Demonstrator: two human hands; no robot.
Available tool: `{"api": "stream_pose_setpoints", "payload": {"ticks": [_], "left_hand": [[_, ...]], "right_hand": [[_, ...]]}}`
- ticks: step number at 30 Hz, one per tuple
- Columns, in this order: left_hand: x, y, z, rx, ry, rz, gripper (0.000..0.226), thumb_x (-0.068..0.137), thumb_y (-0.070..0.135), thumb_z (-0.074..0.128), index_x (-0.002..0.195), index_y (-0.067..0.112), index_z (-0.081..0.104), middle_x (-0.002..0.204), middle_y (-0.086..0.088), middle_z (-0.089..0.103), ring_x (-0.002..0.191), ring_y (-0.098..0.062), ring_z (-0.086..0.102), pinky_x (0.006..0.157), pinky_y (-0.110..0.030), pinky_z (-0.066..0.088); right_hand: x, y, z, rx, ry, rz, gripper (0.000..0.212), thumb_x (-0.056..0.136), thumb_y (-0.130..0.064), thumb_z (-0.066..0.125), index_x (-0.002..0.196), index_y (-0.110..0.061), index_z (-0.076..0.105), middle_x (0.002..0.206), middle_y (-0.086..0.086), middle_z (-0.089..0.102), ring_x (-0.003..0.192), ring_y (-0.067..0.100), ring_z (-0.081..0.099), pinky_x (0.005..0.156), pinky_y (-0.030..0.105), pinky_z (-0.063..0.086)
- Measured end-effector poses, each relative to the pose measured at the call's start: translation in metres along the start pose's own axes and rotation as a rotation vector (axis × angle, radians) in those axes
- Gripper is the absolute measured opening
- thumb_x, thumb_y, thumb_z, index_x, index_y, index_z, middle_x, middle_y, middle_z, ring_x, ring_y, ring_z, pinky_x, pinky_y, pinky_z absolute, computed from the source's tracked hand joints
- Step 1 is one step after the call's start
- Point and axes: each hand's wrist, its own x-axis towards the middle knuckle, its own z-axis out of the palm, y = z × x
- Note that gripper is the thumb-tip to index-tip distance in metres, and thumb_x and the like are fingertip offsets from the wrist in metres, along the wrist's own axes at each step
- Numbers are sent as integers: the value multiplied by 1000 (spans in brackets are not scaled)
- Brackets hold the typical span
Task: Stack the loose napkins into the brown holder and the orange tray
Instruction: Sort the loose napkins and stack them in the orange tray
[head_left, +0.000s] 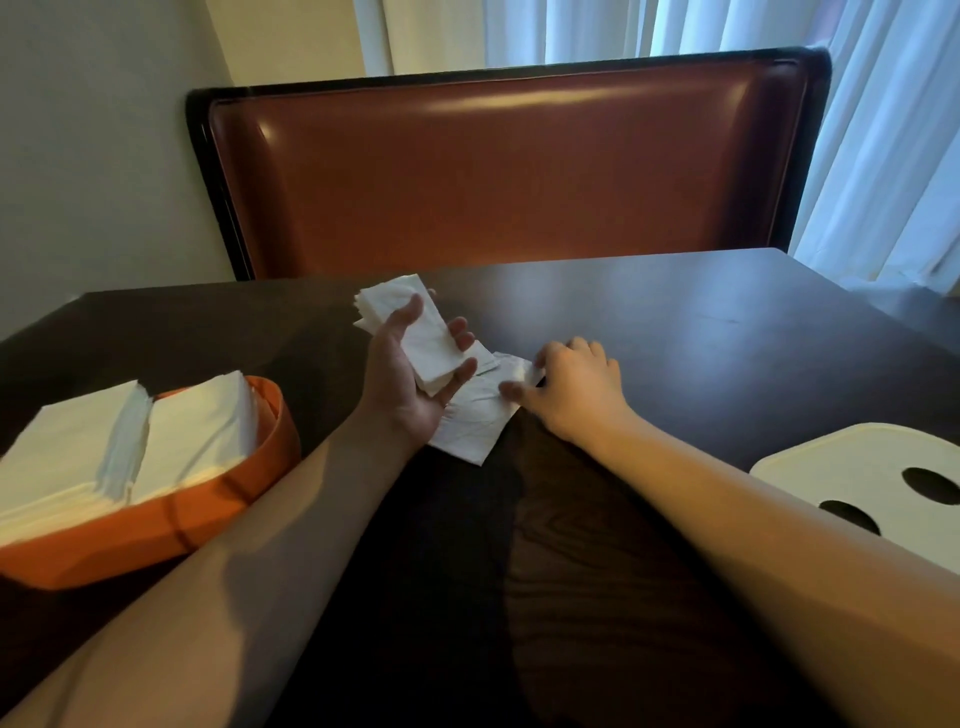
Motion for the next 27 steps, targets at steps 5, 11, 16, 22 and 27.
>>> {"api": "stream_pose_setpoints", "payload": {"ticks": [5,11,16,22,27], "left_hand": [[-1,-3,1,30,-32,-9,30,94,37,56,122,26,55,95,-5,63,91,-19,63,72,-31,56],[1,0,2,62,26,27,33,95,34,57,127,24,56,96,-6,64,96,-21,61,85,-39,50],[2,-2,3,142,-5,24,35,97,36,56,129,23,54,101,-9,66,99,-23,62,92,-44,49],[-6,-5,3,243,-428,-240,65,100,64,27,133,16,56,116,-15,63,103,-31,63,93,-49,50],[-12,-11,9,159,-604,-416,90,82,82,26,129,13,58,115,-16,64,106,-32,63,85,-44,51]], "right_hand": [[-5,0,0,363,-22,-26,24,90,-30,69,72,-15,62,74,-3,61,83,19,60,82,40,48],[-7,3,-23,989,149,72,19,88,-5,68,94,-18,56,93,7,66,84,19,66,64,30,55],[-10,7,-37,1292,42,58,19,90,-2,61,107,0,68,100,15,69,94,28,65,81,39,54],[-17,1,-50,1619,-137,-98,26,90,-3,62,115,2,67,106,16,73,92,26,69,78,33,58],[-24,-5,-45,1371,31,-152,23,92,-12,67,108,4,67,88,16,70,52,20,57,42,26,39]]}}
